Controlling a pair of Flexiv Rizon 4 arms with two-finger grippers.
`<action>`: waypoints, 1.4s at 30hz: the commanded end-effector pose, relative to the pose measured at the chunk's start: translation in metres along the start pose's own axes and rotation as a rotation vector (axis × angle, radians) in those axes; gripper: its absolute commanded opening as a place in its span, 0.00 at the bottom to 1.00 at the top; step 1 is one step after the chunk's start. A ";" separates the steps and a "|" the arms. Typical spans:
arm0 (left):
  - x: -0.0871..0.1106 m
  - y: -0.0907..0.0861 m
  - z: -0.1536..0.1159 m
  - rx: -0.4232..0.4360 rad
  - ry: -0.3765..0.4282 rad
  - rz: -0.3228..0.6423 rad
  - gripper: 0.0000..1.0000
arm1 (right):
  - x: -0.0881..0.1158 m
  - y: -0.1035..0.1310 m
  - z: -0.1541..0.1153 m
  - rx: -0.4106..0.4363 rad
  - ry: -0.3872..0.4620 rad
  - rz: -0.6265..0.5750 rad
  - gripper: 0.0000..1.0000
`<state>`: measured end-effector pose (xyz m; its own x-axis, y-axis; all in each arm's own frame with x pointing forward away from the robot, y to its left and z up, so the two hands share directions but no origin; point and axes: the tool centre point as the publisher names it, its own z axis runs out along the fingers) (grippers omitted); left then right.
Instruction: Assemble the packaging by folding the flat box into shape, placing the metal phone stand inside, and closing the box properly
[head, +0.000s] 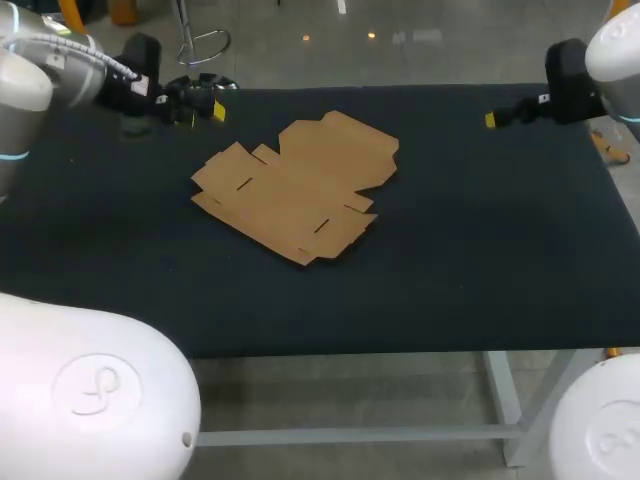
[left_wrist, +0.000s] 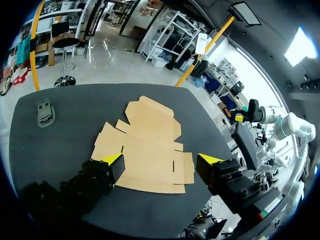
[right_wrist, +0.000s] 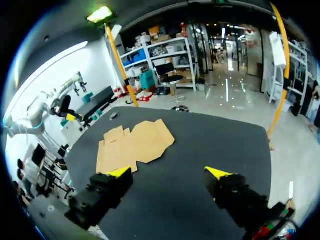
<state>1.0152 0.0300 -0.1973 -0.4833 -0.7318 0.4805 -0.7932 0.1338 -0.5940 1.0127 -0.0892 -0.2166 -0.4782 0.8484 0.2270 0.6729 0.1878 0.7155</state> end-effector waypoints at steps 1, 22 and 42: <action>-0.003 0.001 -0.005 -0.194 -0.018 -0.021 1.00 | -0.003 0.002 -0.004 0.090 0.006 0.000 1.00; -0.003 0.001 -0.005 -0.194 -0.018 -0.021 1.00 | -0.003 0.002 -0.004 0.090 0.006 0.000 1.00; -0.074 0.007 0.008 -0.365 0.041 0.043 1.00 | 0.009 -0.032 0.015 0.305 0.068 0.211 1.00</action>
<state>1.0371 0.0777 -0.2358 -0.5233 -0.7099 0.4714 -0.8419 0.3450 -0.4149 0.9898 -0.0834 -0.2452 -0.3410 0.8550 0.3907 0.8811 0.1459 0.4499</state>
